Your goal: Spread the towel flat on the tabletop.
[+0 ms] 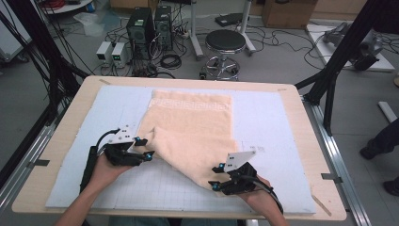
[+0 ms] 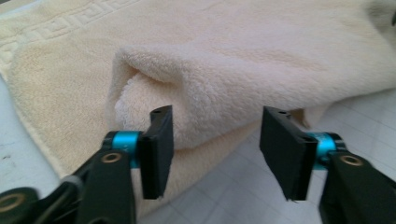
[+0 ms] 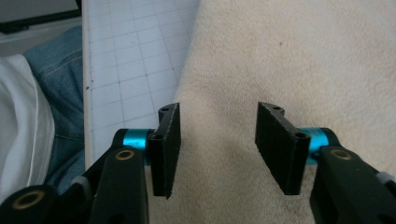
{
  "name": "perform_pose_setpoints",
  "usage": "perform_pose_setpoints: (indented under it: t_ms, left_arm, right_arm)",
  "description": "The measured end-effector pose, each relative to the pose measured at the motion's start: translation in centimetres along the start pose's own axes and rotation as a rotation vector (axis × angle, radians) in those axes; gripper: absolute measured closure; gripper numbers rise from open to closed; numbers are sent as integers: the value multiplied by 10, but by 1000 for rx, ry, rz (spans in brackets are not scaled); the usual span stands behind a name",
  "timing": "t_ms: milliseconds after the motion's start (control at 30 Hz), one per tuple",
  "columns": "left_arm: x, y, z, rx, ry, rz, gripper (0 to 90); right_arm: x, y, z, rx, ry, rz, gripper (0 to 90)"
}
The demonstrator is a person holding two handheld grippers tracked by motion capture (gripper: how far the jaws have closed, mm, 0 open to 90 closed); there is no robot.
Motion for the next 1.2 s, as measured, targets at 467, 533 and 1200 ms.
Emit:
perform_pose_setpoints:
  t_ms: [467,533,1200]
  left_arm:
    - [0,-20,3,19,24,-10,847]
    - [2,-35,8,26,33,1,850]
    - [12,-70,20,39,15,2,851]
  right_arm:
    - [-2,7,0,20,-80,-65,896]
    - [-5,3,-3,12,-82,-41,897]
    - [2,23,-23,-79,-123,-96,848]
Point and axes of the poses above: each handheld gripper's, and its own axes: y roughly forward along the jaws, x roughly out of its underside, z roughly to its right, the point moved 2 cm from there along y, roughly forward along the jaws, and after that the axes turned 1 degree about -y, right-handed, at the moved point
